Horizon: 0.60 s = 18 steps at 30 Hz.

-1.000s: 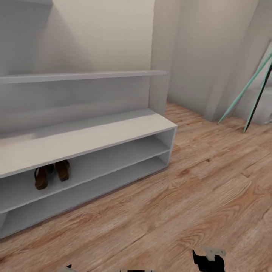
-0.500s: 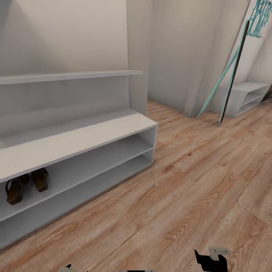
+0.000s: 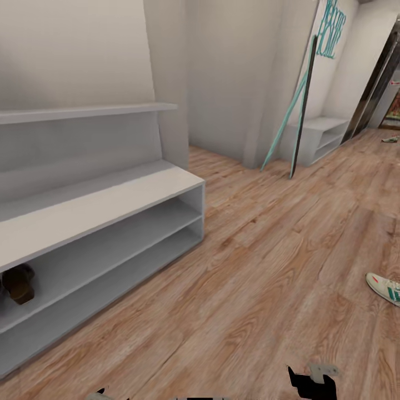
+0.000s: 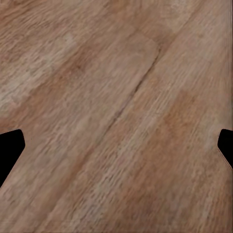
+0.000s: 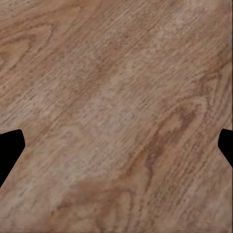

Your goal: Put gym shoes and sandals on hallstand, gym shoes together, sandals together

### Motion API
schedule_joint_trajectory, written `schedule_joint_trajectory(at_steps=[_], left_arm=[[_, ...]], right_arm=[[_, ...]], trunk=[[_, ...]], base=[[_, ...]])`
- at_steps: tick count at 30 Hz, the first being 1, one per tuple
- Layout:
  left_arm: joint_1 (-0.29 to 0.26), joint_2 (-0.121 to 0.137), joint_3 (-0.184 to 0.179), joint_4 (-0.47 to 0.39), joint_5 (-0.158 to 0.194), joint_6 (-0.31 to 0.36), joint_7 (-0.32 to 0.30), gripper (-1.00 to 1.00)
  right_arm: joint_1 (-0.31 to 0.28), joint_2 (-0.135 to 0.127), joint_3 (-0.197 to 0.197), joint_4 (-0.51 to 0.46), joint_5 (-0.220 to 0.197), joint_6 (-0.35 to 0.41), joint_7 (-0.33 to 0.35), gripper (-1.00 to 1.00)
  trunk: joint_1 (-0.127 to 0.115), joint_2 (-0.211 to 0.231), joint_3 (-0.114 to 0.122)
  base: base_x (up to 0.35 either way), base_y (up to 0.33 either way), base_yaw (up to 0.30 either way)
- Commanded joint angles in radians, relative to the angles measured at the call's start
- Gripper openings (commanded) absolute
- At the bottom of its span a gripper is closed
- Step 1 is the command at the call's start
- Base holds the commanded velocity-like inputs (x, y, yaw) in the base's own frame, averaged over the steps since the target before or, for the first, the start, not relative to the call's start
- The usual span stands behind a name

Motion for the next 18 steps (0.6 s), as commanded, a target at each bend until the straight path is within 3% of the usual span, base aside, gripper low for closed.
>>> schedule_joint_trajectory(at_steps=[1, 18], left_arm=[[0.0, 0.0, 0.005, 0.001, 0.002, 0.0, -0.008, 1.0], [0.0, 0.0, 0.005, 0.001, 0.002, 0.0, -0.008, 1.0]], right_arm=[[-0.001, 0.0, -0.002, 0.001, -0.011, -0.003, 0.006, 1.0], [-0.001, 0.002, 0.0, 0.003, -0.016, -0.003, 0.006, 1.0]], trunk=[[0.0, 0.0, -0.001], [0.0, 0.0, -0.001]], base=[[0.0, 0.0, -0.3], [0.0, 0.0, -0.3]])
